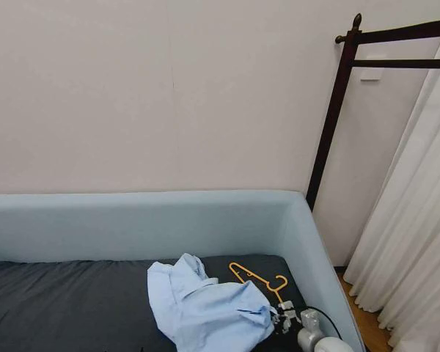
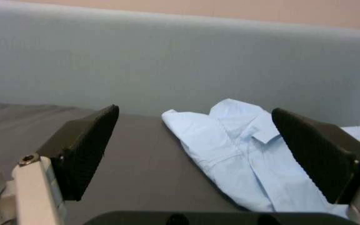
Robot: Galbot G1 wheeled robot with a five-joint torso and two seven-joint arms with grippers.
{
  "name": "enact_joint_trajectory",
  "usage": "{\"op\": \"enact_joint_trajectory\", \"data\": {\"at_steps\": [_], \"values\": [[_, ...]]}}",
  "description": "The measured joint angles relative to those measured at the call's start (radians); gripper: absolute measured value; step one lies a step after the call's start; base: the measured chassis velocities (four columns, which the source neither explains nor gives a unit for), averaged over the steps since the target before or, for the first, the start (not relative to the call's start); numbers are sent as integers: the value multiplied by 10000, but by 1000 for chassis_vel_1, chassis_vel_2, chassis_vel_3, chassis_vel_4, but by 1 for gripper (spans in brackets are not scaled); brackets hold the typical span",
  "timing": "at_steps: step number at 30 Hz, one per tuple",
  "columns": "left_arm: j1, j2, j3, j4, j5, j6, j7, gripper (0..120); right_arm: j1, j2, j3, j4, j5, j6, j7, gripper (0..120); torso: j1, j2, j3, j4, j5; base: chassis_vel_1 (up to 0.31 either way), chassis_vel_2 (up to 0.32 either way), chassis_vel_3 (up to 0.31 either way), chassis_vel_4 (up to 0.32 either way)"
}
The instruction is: Pick up the clothes from the sofa and hang them on the clothes hanger.
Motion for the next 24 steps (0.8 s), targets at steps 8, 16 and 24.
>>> {"op": "enact_joint_trajectory", "data": {"at_steps": [8, 16, 24], "values": [[-11, 56, 17, 21, -6, -22, -2, 96, -551, -401, 409, 1504, -1477, -203, 546, 30, 0, 1, 0, 1, 1, 0, 0, 0, 0], [-250, 112, -45, 57, -72, 61, -35, 96, -964, -1168, 1358, 2705, -1039, -787, 571, 58, 0, 0, 0, -1, -2, 0, 0, 0, 0], [-230, 85, 66, 91, -11, 108, -10, 96, -1091, -1298, 995, 4457, 98, -1181, 1304, 88, -1, 1, 0, -4, -6, 0, 0, 0, 0]]}}
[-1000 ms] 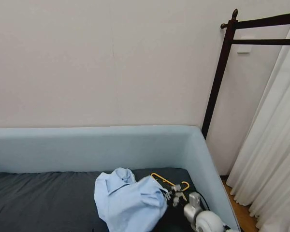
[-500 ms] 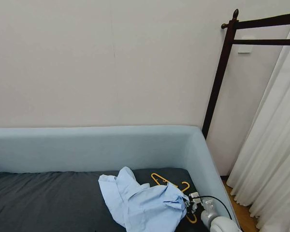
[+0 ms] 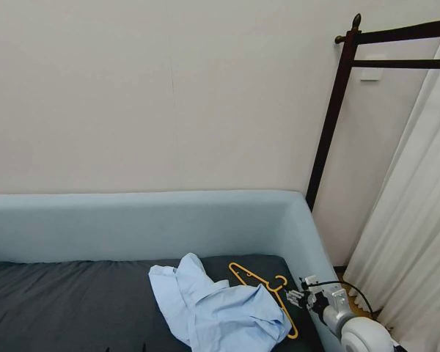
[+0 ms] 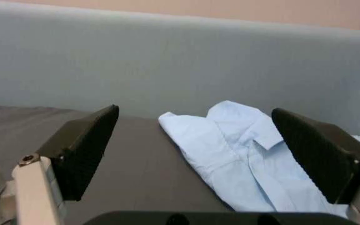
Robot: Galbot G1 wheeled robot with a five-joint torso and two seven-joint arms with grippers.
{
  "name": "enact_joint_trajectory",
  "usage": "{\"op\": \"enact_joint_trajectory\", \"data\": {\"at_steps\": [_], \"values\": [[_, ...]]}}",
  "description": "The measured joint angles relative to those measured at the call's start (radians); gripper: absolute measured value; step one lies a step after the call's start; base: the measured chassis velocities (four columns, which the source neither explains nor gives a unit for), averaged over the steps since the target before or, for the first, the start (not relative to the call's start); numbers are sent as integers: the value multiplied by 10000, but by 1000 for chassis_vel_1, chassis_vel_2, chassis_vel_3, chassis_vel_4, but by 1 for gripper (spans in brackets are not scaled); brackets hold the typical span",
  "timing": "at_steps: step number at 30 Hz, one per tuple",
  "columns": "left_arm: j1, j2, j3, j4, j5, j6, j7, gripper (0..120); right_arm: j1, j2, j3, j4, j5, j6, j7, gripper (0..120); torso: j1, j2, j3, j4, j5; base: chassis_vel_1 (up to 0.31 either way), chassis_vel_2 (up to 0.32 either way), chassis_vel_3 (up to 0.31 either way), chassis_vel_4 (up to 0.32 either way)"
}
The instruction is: Pick up the clothes from the sofa and hang them on the clothes hanger.
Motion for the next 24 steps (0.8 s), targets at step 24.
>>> {"op": "enact_joint_trajectory", "data": {"at_steps": [24], "values": [[479, -45, -240, -69, 11, -187, -34, 97, 3886, 5484, -4692, -5989, -633, 230, 352, 100, 1, -2, 1, 7, 1, 0, 0, 0, 0]]}}
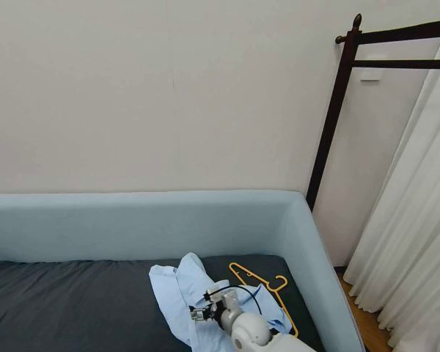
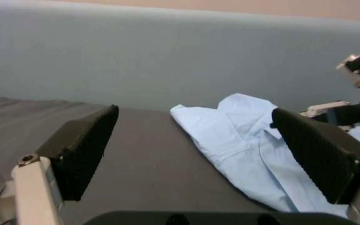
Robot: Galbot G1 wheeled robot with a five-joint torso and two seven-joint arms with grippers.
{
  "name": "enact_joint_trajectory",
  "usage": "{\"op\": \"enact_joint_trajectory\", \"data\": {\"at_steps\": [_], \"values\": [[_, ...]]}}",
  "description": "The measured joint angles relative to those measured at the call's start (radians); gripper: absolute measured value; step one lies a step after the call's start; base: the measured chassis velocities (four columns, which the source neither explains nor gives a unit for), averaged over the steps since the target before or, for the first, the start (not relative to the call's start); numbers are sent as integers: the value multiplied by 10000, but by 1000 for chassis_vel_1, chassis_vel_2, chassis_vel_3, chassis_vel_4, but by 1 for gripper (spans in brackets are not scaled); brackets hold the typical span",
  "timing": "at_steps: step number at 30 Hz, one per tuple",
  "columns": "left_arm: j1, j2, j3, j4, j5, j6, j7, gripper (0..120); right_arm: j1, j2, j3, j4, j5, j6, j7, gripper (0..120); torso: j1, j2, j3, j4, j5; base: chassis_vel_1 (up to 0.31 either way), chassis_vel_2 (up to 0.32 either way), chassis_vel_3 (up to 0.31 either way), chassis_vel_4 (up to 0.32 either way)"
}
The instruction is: Pick up the clothes from the sofa and hang them on the clothes hanger.
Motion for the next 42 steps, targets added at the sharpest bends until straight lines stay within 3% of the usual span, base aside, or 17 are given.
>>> {"op": "enact_joint_trajectory", "data": {"at_steps": [14, 17, 21, 25, 40, 42], "values": [[-50, 23, -7, 182, -67, -115, 0, 97, 113, 1080, -162, -2141, -3638, 1556, -30, 99, 0, 0, 0, -4, 2, 0, 0, 0, 0], [-49, 29, -4, 224, -75, -155, 14, 96, 207, 1250, -154, -2580, -4244, 1626, -54, 85, 0, 0, -1, -2, 3, 0, 0, 0, 0], [-47, 30, 0, 249, -99, -180, 46, 96, 335, 1311, -103, -3006, -4663, 1586, -170, 75, 0, 0, 0, -5, 2, 0, 0, 0, 0], [-53, 26, 5, 277, -135, -186, 55, 96, 454, 1399, -84, -3363, -4775, 1541, -282, 84, 0, 0, 0, -5, 2, 0, 0, 0, 0], [-100, -12, 18, 323, -179, -248, 78, 96, 701, 1565, -85, -4220, -5372, 1700, -473, 34, 0, 1, 0, -3, 3, 0, 0, 0, 0], [-101, 1, 9, 323, -190, -254, 78, 96, 712, 1558, -74, -4301, -5457, 1756, -501, 22, 0, 1, 0, -4, 3, 0, 0, 0, 0]]}}
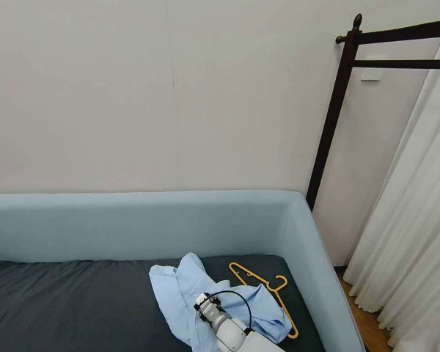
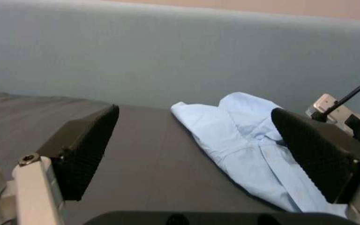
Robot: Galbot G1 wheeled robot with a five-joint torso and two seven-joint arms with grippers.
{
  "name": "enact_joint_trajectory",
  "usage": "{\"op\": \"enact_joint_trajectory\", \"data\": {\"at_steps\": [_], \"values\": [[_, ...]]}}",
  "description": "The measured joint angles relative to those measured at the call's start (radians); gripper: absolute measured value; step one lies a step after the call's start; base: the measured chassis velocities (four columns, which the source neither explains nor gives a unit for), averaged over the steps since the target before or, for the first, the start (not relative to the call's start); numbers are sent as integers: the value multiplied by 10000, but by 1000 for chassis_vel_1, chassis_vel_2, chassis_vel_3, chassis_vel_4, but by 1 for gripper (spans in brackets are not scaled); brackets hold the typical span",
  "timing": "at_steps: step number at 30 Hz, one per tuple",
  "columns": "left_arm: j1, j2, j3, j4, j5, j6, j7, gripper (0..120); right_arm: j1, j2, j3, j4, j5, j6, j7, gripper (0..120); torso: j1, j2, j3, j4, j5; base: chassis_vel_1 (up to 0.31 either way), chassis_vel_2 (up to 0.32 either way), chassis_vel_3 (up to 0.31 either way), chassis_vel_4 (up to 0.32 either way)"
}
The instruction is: Pick up the clothes from the sofa and hang them on the clothes hanger.
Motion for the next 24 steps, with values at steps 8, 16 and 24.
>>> {"op": "enact_joint_trajectory", "data": {"at_steps": [8, 16, 24], "values": [[58, -24, -4, 22, -2, -96, 3, 96, -4, -26, 128, 122, 227, 179, 93, 0, 0, 0, 0, 0, 0, 0, 0, 0, 0], [-9, -21, -23, 9, -76, -89, -6, 96, -339, -939, 114, 2051, 1243, 224, 389, 0, 0, -1, 0, 2, 3, 0, 0, 0, 0], [-136, 6, -23, -54, -287, 6, -59, 96, -647, -3061, 289, 5800, 3647, 355, 491, 0, 0, 0, -1, -3, 0, 0, 0, 0, 0]]}}
